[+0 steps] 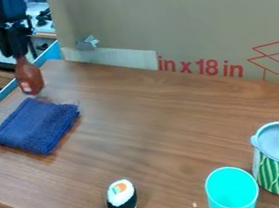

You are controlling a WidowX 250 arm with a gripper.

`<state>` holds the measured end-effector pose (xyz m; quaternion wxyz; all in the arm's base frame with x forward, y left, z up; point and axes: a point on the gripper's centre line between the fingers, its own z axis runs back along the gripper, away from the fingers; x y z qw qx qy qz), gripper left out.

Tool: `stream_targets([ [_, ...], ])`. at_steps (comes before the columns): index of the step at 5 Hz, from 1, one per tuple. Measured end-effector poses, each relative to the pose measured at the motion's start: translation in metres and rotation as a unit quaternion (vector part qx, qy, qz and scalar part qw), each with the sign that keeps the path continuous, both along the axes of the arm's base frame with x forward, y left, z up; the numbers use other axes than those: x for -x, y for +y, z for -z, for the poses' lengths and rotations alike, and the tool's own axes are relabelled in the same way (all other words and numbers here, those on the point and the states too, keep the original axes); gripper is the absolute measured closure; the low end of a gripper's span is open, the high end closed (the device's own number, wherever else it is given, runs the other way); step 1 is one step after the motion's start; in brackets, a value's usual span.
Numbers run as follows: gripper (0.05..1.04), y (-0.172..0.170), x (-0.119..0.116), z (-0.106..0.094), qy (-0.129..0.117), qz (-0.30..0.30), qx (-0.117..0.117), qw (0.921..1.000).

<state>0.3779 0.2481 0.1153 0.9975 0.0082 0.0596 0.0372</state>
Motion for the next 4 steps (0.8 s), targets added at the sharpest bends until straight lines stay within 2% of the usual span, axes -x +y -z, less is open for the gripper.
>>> stream_targets([
  [1,0.748,0.0081,0.0066,0.0109,0.015,-0.013,0.004,0.9998],
  [2,0.744,0.0075,0.008,0.015,0.02,-0.013,0.006,0.9997],
  [3,0.695,0.0061,0.0106,0.0154,0.02,-0.015,0.013,0.9996],
  [4,0.394,0.0027,0.0139,0.0174,0.005,-0.024,0.03,0.9992],
])
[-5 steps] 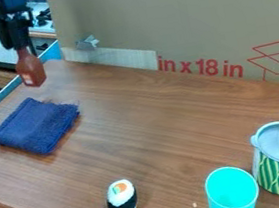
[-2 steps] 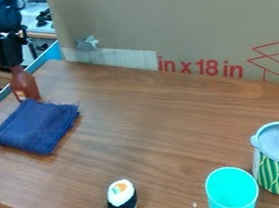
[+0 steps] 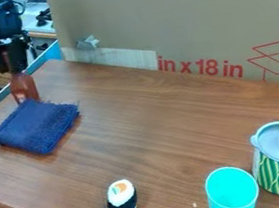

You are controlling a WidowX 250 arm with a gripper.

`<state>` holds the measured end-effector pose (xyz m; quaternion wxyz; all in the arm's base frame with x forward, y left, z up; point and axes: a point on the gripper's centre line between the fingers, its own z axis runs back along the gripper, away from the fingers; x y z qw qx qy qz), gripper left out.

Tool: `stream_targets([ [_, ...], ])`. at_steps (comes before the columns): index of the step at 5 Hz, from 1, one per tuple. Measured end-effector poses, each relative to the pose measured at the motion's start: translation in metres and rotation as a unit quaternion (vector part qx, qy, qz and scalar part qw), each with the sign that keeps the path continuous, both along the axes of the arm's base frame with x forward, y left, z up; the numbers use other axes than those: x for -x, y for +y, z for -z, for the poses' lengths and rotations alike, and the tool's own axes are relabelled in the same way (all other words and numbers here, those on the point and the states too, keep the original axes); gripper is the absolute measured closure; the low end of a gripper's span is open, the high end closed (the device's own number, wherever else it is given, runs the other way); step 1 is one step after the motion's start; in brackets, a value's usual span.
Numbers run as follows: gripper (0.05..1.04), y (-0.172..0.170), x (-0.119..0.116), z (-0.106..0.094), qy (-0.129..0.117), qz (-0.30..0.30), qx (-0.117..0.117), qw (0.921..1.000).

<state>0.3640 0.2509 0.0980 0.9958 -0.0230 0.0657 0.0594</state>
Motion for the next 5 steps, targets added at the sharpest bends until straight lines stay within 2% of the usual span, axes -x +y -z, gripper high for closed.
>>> stream_targets([
  [1,0.119,-0.003,0.006,-0.033,-0.042,-0.011,-0.017,0.9989],
  [2,0.076,-0.008,0.016,-0.057,-0.06,-0.02,-0.034,0.9974],
  [4,0.083,-0.041,0.073,-0.073,-0.044,0.002,-0.045,0.998],
  [5,0.083,-0.053,0.09,-0.07,-0.026,0.021,-0.029,0.999],
])
